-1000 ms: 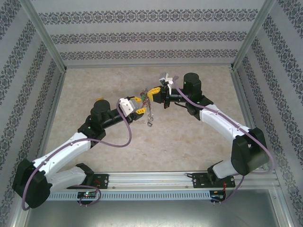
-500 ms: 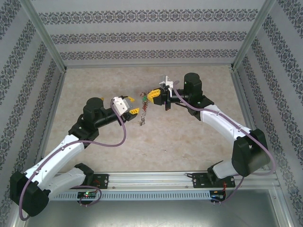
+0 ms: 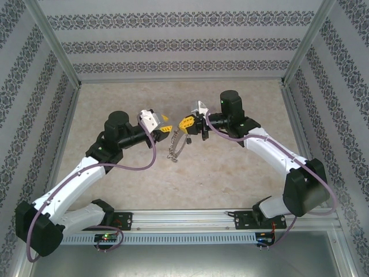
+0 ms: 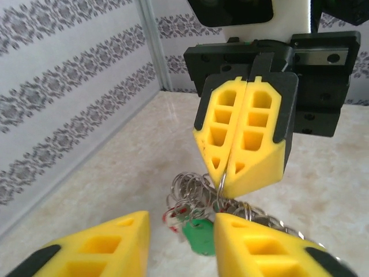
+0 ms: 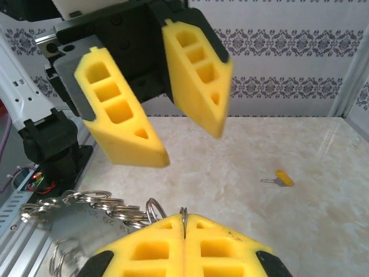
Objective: Put the keys on the keyring
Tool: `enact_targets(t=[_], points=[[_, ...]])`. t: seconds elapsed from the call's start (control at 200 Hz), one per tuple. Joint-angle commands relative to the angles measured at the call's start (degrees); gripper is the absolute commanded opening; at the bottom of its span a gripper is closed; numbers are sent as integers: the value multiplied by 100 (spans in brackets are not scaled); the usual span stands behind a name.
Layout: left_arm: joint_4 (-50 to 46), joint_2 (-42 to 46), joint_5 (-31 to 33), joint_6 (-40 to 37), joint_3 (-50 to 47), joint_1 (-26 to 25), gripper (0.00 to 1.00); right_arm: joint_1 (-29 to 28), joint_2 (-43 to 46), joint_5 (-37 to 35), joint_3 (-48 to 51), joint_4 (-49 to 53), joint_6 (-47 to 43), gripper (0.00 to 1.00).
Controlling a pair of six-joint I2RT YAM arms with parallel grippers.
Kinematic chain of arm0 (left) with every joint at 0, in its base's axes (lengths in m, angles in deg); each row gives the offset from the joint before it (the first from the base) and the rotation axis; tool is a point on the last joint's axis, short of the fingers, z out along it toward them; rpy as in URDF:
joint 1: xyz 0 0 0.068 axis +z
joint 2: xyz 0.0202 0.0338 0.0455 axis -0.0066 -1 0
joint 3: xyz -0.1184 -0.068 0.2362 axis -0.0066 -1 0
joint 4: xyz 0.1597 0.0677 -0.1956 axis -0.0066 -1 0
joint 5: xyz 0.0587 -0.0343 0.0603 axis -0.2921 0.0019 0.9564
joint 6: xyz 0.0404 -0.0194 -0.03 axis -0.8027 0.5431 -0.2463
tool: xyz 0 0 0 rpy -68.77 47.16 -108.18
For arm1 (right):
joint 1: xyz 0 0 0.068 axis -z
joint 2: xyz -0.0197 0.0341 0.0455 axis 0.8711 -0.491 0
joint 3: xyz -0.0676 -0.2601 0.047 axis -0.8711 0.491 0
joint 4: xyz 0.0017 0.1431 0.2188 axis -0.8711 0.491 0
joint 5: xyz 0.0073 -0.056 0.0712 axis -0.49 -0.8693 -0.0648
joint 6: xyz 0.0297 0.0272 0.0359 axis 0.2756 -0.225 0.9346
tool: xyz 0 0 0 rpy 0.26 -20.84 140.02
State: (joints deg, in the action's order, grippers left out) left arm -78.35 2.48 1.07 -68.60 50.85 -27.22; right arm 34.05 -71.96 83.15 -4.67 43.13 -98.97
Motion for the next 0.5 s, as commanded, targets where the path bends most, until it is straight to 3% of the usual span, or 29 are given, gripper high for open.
enact_targets(t=[0.0, 0.205, 0.495], points=[[-180, -198, -335, 196, 245, 83, 30, -83, 85, 206, -248, 58, -348, 0], [-57, -458, -334, 46, 240, 82, 23, -134, 76, 151, -283, 93, -339, 0], [24, -546, -585, -3, 164, 83, 24, -156, 20, 121, -376, 98, -236, 0]])
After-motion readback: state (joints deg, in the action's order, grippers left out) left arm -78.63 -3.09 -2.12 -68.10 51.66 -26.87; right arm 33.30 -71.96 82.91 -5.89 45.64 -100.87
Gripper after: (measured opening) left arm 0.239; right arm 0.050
